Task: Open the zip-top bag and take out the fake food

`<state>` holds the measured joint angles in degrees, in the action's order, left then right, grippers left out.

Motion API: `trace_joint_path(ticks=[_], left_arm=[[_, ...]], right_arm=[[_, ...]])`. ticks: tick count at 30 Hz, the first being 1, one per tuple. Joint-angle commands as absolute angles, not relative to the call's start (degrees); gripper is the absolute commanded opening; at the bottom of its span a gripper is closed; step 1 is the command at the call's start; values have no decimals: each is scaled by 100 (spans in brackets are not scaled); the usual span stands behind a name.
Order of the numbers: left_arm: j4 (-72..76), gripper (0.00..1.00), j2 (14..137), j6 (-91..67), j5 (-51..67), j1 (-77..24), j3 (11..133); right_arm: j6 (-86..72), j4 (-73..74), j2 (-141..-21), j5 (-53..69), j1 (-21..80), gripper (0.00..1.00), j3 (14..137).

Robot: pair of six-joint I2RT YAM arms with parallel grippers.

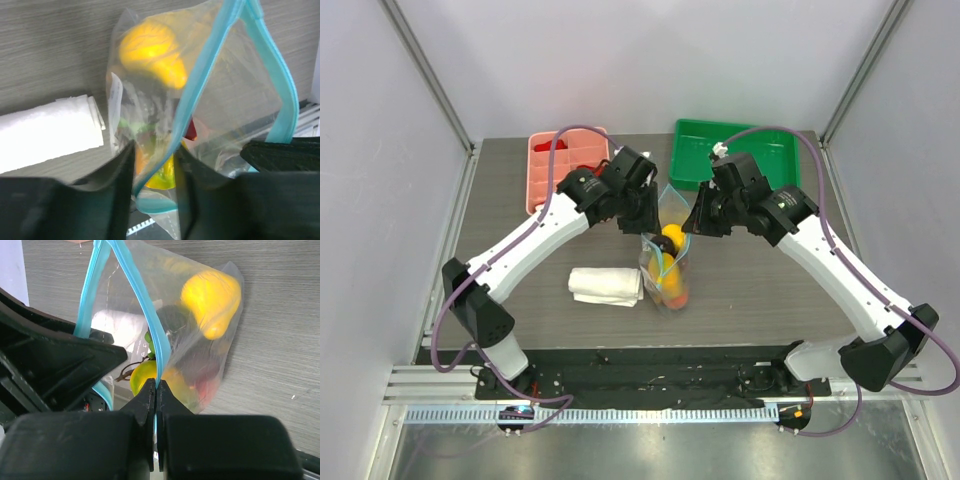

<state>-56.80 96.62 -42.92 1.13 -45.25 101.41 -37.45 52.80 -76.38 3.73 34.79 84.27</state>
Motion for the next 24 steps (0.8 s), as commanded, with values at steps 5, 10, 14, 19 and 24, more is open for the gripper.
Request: trace_joint_path(ticks=[5,10,14,19,24], left_arm=[[-5871,0,9677,-3807,-124,-4456,10388],[-4757,0,9116,-3936,866,-4395,9847],[-4114,0,9017,-4359,1370,-4377,9563],[-4025,0,9123,-4395,1380,-4359,9536],[-4008,0,9211,-4403,1406,-4368,9642]], right_arm=[[-3692,5044,-7339,238,3507,1,8271],[-3341,5843,-7497,-535,3507,46,8761],[-3103,6844,-7681,-1036,3507,56,9736],[-3199,6744,-7989,-309,3551,46,10565],[-3559,5950,-8024,448,3630,31,9800]])
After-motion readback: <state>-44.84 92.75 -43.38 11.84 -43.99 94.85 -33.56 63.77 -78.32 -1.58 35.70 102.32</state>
